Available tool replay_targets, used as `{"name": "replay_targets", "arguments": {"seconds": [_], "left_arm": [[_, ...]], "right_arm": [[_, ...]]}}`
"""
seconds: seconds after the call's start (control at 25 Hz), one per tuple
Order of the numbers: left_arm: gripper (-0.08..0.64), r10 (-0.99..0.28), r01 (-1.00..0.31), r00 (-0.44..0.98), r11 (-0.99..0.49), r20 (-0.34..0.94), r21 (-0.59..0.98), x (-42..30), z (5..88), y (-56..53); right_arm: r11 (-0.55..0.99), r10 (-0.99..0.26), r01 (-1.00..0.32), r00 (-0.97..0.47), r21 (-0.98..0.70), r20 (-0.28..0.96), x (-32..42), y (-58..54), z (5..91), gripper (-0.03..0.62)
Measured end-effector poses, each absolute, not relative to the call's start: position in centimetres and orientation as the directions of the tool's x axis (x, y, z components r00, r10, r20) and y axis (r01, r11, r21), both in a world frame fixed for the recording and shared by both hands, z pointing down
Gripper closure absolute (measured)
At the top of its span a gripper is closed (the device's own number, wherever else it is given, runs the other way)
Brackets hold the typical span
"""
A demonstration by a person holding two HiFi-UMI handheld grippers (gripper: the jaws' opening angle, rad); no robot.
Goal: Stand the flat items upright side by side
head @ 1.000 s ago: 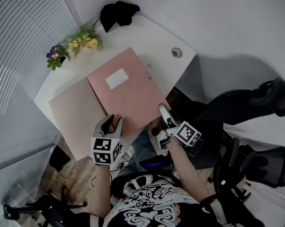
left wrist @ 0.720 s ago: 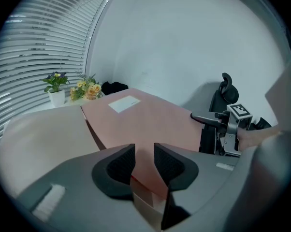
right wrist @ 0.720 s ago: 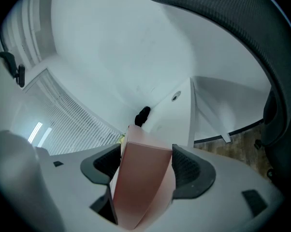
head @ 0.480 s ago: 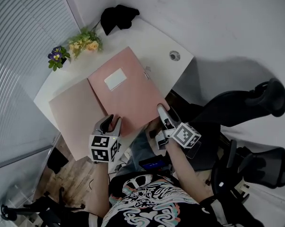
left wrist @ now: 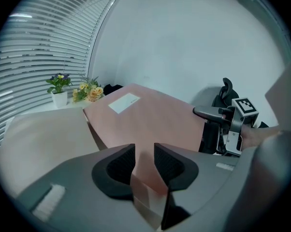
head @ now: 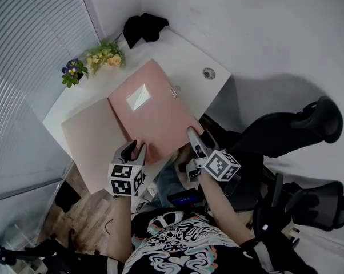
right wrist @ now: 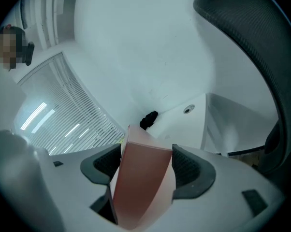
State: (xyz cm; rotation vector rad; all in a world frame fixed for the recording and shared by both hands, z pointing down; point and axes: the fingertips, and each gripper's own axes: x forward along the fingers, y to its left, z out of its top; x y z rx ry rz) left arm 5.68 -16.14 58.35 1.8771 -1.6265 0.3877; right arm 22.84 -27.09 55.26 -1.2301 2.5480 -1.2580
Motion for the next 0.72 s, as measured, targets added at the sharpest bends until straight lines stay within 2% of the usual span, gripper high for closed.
{"name": "replay_targets", "arguments": {"seconds": [0.72], "left_arm": [[0.436, -0.814, -0.972, 0.184, -0.066, 0.552, 0.227, 6.1, 56.1, -15.7]], "right_arm": [[0.508, -0.680, -0.698, -0.685, -0.505, 0.263, 21.6, -26.4, 51.3, 0.258]]}}
